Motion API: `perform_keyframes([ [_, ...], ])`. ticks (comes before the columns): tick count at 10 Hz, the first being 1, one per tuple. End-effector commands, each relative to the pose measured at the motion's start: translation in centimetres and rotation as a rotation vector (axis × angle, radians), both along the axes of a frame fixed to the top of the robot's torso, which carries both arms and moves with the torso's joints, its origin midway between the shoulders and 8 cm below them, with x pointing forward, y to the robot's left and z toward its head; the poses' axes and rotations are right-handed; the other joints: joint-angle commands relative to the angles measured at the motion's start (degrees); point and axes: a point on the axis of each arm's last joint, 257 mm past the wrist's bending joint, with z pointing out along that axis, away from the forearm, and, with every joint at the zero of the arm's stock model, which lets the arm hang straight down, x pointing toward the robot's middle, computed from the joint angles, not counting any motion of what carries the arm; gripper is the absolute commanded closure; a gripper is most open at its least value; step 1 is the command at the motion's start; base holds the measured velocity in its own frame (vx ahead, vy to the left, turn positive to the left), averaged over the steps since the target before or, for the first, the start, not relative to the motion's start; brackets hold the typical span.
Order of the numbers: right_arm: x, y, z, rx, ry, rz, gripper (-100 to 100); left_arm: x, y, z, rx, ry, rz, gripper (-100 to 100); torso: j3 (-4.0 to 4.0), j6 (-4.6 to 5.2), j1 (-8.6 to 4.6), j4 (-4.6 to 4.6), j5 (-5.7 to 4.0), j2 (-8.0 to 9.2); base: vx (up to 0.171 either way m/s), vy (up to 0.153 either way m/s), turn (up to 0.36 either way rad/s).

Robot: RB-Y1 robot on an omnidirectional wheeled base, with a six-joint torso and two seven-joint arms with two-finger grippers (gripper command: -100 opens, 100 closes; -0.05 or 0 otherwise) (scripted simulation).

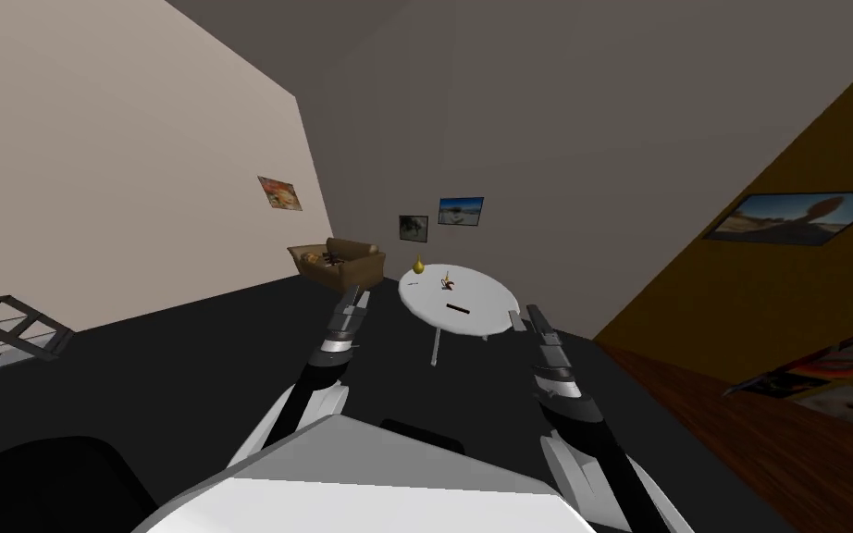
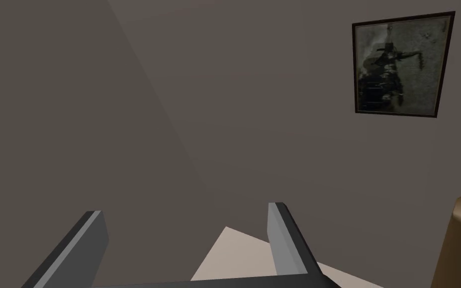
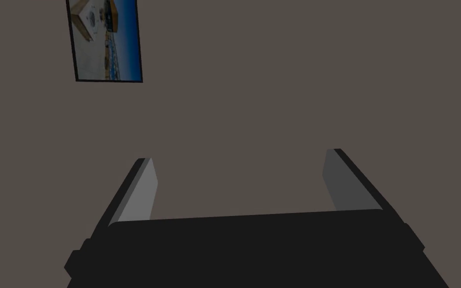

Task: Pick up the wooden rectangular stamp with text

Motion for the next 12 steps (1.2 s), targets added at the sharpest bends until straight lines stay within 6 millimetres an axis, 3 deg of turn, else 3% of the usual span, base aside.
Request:
perform_keyframes([
  [1, 0.9, 0.5, -1.7, -0.042, 0.045, 0.019, -100, 0.0, 0.0, 0.0, 0.0, 0.0, 0.0, 0, 0.0, 0.0, 0.0, 0.0, 0.0, 0.0, -0.127, 0.076, 0.17],
  [2, 0.9, 0.5, -1.8, -0.052, 0.047, 0.023, -100, 0.0, 0.0, 0.0, 0.0, 0.0, 0.0, 0, 0.0, -0.04, 0.13, 0.0, 0.03, 0.01, -0.112, 0.062, 0.082],
  [3, 1.5, 0.9, -3.5, -0.088, 0.089, 0.037, -100, 0.0, 0.0, 0.0, 0.0, 0.0, 0.0, 0, -0.02, 0.0, 0.1, -0.01, 0.03, -0.03, -0.132, 0.054, 0.19],
  [4, 1.5, 0.9, -3.5, -0.097, 0.09, 0.04, -100, 0.0, 0.0, 0.0, 0.0, 0.0, 0.0, 0, 0.0, -0.04, 0.09, 0.0, 0.03, 0.02, -0.104, 0.045, 0.118],
  [5, 2.2, 1.2, -5.5, -0.134, 0.135, 0.053, -100, 0.0, 0.0, 0.0, 0.0, 0.0, 0.0, 0, -0.03, 0.0, 0.04, -0.01, 0.02, -0.05, -0.127, 0.06, 0.223],
  [6, 2.1, 1.3, -5.6, -0.145, 0.137, 0.057, -100, 0.0, 0.0, 0.0, 0.0, 0.0, 0.0, 0, -0.01, -0.04, 0.07, -0.01, 0.02, 0.0, -0.09, 0.047, 0.099],
  [8, 2.9, 1.8, -9.7, -0.225, 0.223, 0.083, -100, 0.0, 0.0, 0.0, 0.0, 0.0, 0.0, 0, -0.09, -0.04, 0.07, -0.04, 0.02, -0.15, -0.09, 0.092, 0.306],
  [11, 3.2, 1.4, -13.0, -0.304, 0.291, 0.095, -100, 0.0, 0.0, 0.0, 0.0, 0.0, 0.0, 0, -0.09, -0.03, 0.13, -0.04, 0.04, -0.16, -0.067, 0.075, 0.173],
  [12, 3.2, 1.5, -15.2, -0.357, 0.334, 0.111, -100, 0.0, 0.0, 0.0, 0.0, 0.0, 0.0, 0, -0.13, 0.02, 0.02, -0.05, 0.02, -0.24, -0.028, 0.057, 0.249],
])
